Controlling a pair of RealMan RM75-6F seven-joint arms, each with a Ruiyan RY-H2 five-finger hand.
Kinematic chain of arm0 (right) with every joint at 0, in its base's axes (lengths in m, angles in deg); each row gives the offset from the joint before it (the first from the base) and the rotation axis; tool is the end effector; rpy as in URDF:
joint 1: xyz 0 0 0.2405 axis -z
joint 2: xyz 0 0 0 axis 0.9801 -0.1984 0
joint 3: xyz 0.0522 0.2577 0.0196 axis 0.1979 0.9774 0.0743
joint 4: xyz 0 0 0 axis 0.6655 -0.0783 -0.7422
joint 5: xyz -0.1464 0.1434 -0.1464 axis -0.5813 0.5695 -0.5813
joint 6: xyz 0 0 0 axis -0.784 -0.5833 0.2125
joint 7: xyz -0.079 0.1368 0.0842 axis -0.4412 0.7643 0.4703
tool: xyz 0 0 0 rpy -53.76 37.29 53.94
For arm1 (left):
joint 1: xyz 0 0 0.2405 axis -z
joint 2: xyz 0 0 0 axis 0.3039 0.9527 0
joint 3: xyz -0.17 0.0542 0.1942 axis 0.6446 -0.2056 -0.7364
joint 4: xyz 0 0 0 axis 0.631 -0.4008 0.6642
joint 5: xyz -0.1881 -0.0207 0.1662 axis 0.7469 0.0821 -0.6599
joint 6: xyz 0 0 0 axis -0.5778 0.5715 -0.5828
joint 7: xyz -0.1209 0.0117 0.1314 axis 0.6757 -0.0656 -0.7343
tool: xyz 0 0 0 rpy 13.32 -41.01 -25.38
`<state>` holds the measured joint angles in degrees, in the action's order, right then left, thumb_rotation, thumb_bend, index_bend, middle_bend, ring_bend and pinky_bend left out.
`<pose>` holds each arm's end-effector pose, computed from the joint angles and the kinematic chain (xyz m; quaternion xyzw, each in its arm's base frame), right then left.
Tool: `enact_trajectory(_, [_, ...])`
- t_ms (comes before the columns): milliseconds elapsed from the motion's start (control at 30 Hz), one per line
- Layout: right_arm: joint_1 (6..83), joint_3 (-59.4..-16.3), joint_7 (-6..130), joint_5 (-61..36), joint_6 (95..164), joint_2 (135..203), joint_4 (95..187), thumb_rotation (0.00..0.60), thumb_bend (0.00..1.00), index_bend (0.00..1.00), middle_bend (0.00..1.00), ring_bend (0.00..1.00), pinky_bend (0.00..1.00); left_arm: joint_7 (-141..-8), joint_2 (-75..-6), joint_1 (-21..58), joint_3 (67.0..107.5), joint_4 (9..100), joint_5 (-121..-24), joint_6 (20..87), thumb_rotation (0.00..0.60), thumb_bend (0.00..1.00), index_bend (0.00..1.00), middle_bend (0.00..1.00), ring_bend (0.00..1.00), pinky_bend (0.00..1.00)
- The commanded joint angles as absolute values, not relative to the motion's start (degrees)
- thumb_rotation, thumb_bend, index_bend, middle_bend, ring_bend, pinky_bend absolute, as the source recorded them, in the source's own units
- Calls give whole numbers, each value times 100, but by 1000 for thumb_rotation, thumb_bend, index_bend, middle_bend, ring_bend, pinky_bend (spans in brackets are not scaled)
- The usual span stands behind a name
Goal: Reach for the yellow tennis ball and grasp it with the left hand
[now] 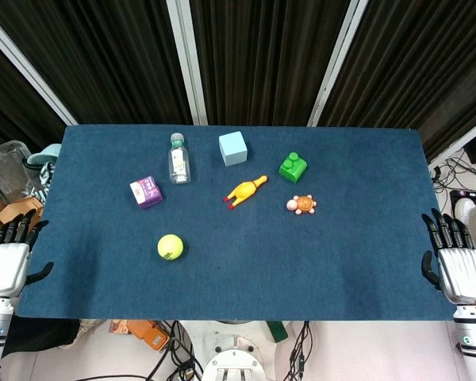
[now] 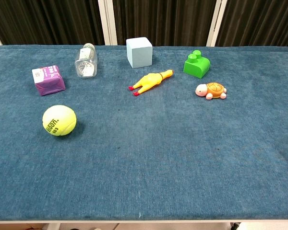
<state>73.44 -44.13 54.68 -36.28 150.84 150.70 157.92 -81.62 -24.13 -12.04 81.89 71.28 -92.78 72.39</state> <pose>-0.3298 -0.2265 0.1243 0.6130 -0.3431 0.3715 0.6071 -0.3535 0.2248 0.1127 -0.6062 -0.3718 -0.3260 0.6229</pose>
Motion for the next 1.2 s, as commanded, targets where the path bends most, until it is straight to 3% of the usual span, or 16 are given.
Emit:
enact_trajectory(33, [7345, -4414, 5476, -3624, 15080, 15069, 15794, 600, 850, 0, 33, 105, 118, -8164, -2413, -1203, 8188, 7129, -9276, 7234, 600, 181, 167, 0, 0, 113])
enact_trajectory(600, [7344, -4414, 5478, -3628, 15082, 15070, 15794, 600, 850, 0, 33, 105, 118, -8087, -2417, -1200, 8169, 7145, -9333, 7236, 600, 181, 167, 0, 0, 113])
enact_trajectory(933, [7349, -4416, 5480, -3614, 15077, 15071, 15824, 600, 850, 0, 33, 105, 117, -7524, -2435, -967, 7764, 7692, -10095, 6807, 600, 181, 130, 0, 0, 113])
enact_trajectory(1200, [7350, -4414, 5476, -3582, 15055, 15076, 15826, 600, 850, 0, 33, 105, 117, -7173, -2877, -548, 7813, 7624, -10221, 6297, 600, 181, 130, 0, 0, 113])
